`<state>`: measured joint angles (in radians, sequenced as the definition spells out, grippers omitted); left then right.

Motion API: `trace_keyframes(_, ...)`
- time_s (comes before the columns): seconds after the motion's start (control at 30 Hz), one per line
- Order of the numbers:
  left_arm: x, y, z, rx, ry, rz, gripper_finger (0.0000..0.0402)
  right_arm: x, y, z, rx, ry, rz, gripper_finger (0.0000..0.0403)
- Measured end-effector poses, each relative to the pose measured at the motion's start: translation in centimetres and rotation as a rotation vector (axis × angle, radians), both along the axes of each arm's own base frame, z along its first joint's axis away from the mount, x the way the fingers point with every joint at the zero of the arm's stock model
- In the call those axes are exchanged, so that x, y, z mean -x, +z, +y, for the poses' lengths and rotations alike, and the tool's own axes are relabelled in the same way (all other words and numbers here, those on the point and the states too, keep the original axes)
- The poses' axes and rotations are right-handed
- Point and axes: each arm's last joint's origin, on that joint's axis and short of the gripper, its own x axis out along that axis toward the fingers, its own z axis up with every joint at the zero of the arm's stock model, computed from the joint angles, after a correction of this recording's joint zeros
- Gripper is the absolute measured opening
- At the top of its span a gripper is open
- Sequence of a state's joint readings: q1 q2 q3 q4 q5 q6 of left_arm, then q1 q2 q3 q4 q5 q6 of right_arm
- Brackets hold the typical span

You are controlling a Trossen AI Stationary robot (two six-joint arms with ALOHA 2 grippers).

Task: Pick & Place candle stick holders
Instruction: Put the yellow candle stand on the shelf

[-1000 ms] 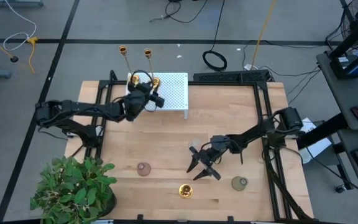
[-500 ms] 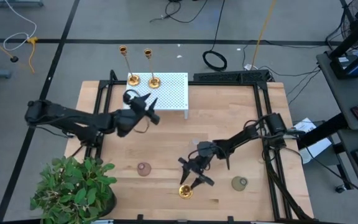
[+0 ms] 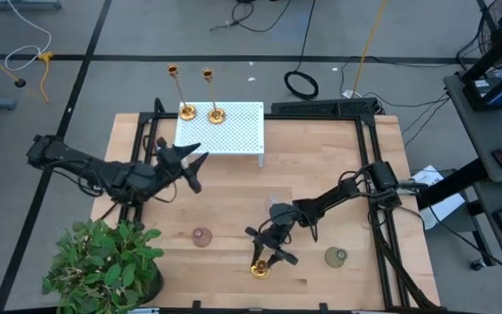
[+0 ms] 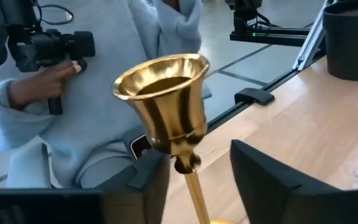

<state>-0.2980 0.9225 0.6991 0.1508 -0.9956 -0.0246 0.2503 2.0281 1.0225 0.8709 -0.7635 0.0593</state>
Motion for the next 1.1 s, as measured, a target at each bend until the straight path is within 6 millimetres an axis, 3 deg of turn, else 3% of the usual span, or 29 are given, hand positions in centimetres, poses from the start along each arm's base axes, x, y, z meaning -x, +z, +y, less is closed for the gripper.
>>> trace_keyframes(0.3,1.9,1.2,-1.4,0.01,-0.106,-0.058,0.0175,-0.3,0.4,-1.3,-0.011,-0.009,-0.001,0.0025)
trace_keyframes(0.47,2.7,1.6,-2.3,0.002,-0.171,-0.067,0.0175,-0.3,2.5,-2.7,-0.04,-0.024,-0.047,0.0024)
trace_keyframes(0.63,3.4,1.8,-3.2,0.001,-0.237,-0.075,0.0175,0.3,6.9,-4.9,-0.068,-0.095,-0.116,0.0034)
trace_keyframes(0.9,3.9,1.9,-4.3,-0.057,-0.304,-0.042,0.0175,2.8,15.5,-11.7,0.052,-0.707,-0.411,0.0024)
trace_keyframes(1.1,3.9,1.9,-4.4,-0.06,-0.309,-0.042,0.0175,4.9,18.7,-18.2,0.124,-0.964,-0.472,0.0022)
